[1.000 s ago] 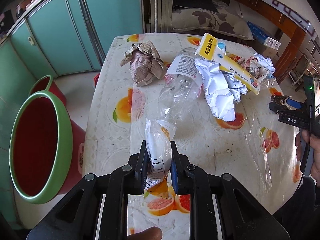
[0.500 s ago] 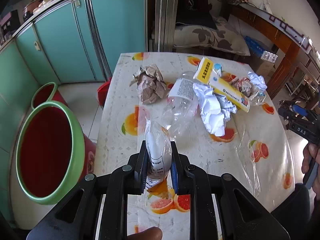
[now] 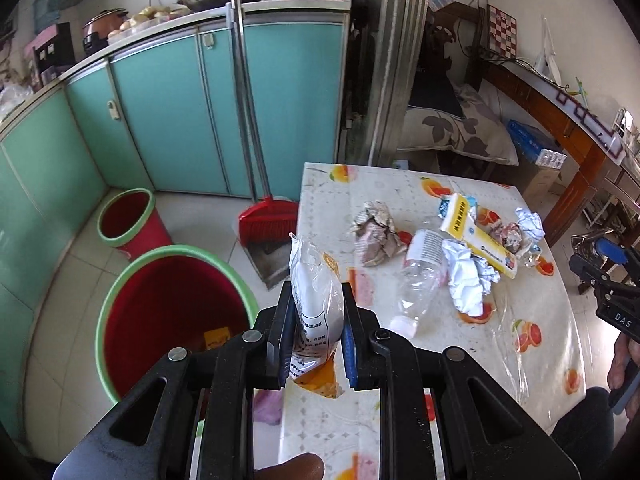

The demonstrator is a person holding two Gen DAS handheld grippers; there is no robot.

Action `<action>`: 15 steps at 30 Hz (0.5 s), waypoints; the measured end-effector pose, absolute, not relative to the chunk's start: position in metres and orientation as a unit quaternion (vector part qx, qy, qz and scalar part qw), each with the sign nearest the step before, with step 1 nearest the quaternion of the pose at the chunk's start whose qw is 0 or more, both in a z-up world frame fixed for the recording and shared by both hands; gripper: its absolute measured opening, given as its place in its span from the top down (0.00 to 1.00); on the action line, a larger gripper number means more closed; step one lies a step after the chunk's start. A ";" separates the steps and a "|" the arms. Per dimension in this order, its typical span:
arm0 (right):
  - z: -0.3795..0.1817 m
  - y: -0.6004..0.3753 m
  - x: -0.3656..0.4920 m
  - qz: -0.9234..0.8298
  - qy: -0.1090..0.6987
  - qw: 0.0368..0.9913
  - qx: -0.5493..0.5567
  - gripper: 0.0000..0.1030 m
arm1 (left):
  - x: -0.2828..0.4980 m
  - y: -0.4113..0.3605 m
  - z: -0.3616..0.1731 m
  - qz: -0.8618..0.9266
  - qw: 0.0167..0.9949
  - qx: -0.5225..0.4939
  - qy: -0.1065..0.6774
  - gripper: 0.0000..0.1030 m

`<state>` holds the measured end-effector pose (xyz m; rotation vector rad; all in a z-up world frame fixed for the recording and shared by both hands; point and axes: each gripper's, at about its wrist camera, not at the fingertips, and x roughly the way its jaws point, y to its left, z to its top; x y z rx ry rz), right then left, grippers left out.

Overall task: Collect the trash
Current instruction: 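Carry the wrapper and cigarette box over the red bucket and release both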

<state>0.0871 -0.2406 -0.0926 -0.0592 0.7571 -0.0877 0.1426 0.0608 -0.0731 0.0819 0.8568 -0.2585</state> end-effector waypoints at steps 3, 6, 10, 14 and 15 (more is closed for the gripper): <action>-0.083 -0.206 0.097 -0.020 0.361 0.932 -0.037 0.25 | 0.147 0.091 -0.073 -0.104 0.904 0.030 0.413 0.82; -0.079 -0.172 0.107 0.001 0.358 0.933 -0.049 0.25 | 0.151 0.121 -0.076 -0.083 0.905 0.022 0.416 0.82; -0.073 -0.128 0.120 0.027 0.353 0.933 -0.058 0.25 | 0.157 0.154 -0.086 -0.059 0.904 0.016 0.424 0.82; -0.067 -0.090 0.128 0.050 0.347 0.934 -0.068 0.25 | 0.162 0.178 -0.100 -0.045 0.898 0.010 0.437 0.81; -0.066 -0.080 0.130 0.056 0.345 0.934 -0.071 0.25 | 0.163 0.183 -0.104 -0.046 0.896 0.007 0.441 0.75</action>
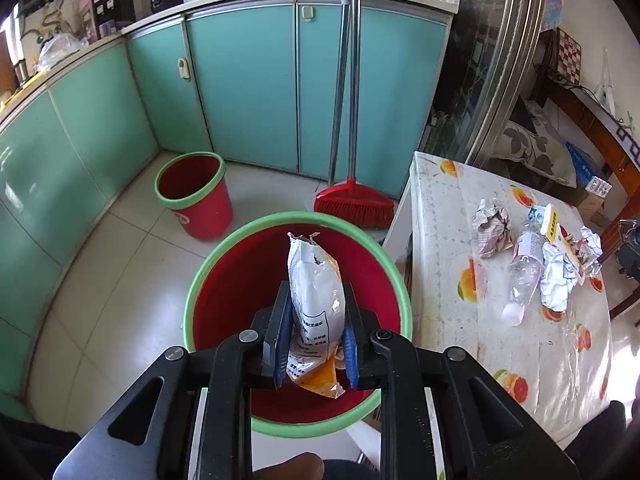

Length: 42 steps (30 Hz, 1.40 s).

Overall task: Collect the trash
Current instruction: 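Carry the wrapper and cigarette box over the red bucket and release both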

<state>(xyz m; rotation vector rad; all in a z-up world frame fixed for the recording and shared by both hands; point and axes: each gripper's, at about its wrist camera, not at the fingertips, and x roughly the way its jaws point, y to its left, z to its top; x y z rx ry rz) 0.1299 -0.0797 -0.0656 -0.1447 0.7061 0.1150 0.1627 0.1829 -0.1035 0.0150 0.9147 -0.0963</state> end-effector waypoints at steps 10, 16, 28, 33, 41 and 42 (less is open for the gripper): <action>-0.069 -0.008 0.147 0.108 0.347 0.928 -0.085 0.25 | 0.167 0.223 -0.105 -0.005 0.903 -0.029 0.429 0.02; -0.083 0.038 0.162 0.168 0.345 0.920 -0.088 0.25 | 0.158 0.253 -0.089 0.038 0.913 -0.059 0.401 0.01; -0.145 0.157 0.200 0.270 0.369 0.881 -0.120 0.25 | 0.149 0.286 -0.067 0.068 0.918 -0.095 0.378 0.01; -0.161 0.177 0.210 0.275 0.384 0.873 -0.122 0.23 | 0.146 0.299 -0.069 0.082 0.916 -0.102 0.378 0.01; -0.158 0.169 0.211 0.263 0.379 0.879 -0.122 0.03 | 0.145 0.300 -0.070 0.080 0.916 -0.103 0.379 0.01; -0.156 0.167 0.210 0.261 0.377 0.880 -0.120 0.03 | 0.145 0.299 -0.069 0.079 0.917 -0.102 0.378 0.01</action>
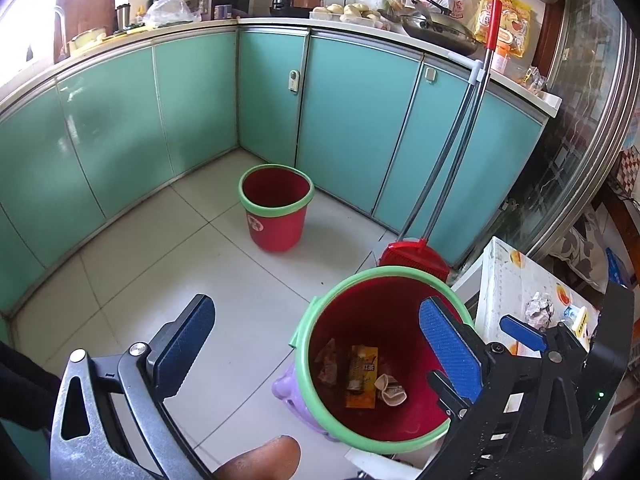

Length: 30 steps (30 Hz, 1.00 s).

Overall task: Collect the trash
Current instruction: 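Carry the wrapper and cigarette box over the red bucket and release both, then move both tools back over the table toward the plastic bottle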

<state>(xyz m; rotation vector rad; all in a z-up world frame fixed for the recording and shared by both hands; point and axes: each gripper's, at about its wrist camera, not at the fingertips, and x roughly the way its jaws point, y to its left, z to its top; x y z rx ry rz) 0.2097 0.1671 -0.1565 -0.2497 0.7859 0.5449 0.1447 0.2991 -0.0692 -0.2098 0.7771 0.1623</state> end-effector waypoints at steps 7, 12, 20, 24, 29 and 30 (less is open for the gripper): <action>-0.140 0.142 0.195 0.245 0.363 0.891 -0.116 0.03 | 0.146 0.281 -0.059 0.066 0.923 -0.085 0.370 0.01; -0.122 0.098 0.177 0.216 0.354 0.904 -0.102 0.03 | 0.147 0.249 -0.050 0.039 0.928 -0.070 0.364 0.01; -0.110 -0.016 0.132 0.131 0.349 0.923 -0.093 0.03 | 0.143 0.158 -0.054 -0.043 0.926 -0.027 0.375 0.01; -0.112 -0.089 0.110 0.074 0.354 0.928 -0.085 0.03 | 0.141 0.100 -0.063 -0.095 0.918 0.000 0.386 0.01; -0.114 -0.172 0.090 0.016 0.363 0.929 -0.062 0.03 | 0.143 0.030 -0.084 -0.150 0.902 0.034 0.403 0.01; -0.114 -0.187 0.087 0.007 0.365 0.929 -0.057 0.03 | 0.144 0.018 -0.090 -0.158 0.898 0.042 0.408 0.01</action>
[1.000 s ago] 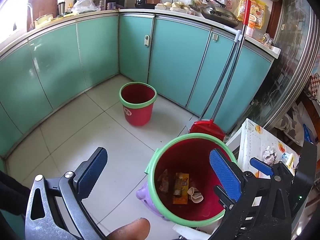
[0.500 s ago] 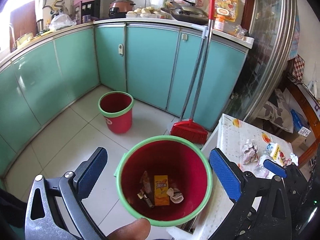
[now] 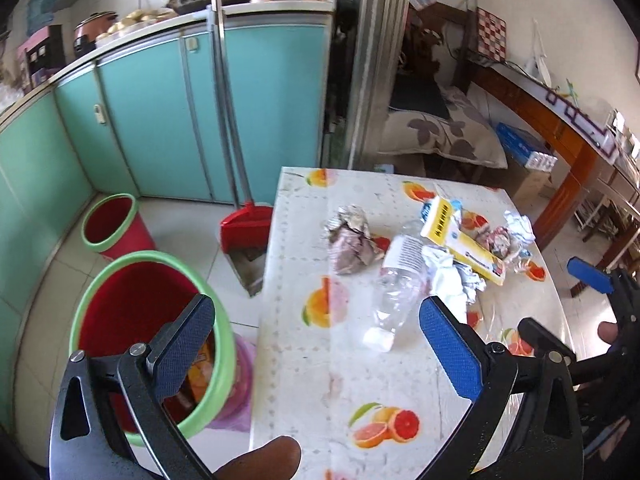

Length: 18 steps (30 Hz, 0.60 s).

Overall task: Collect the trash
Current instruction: 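Move both tools back over the table toward the plastic bottle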

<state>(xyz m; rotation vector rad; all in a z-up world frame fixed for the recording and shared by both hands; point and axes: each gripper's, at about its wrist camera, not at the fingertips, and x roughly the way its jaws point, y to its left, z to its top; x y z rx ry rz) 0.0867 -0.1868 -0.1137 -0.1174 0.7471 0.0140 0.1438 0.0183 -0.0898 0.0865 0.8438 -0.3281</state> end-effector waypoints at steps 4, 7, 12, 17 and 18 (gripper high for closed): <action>-0.114 -0.236 0.072 -0.021 0.369 0.928 -0.047 0.03 | 0.149 -0.028 -0.119 -0.161 0.882 0.098 0.432 0.01; -0.115 -0.263 0.061 -0.038 0.371 0.927 -0.044 0.03 | 0.156 -0.053 -0.140 -0.170 0.869 0.114 0.451 0.01; -0.118 -0.291 0.049 -0.061 0.378 0.924 -0.026 0.03 | 0.170 -0.078 -0.173 -0.178 0.848 0.136 0.480 0.01; -0.124 -0.309 0.046 -0.078 0.385 0.920 -0.012 0.03 | 0.185 -0.092 -0.195 -0.176 0.834 0.155 0.500 0.01; -0.126 -0.311 0.045 -0.079 0.387 0.919 -0.011 0.03 | 0.188 -0.094 -0.199 -0.174 0.832 0.157 0.504 0.01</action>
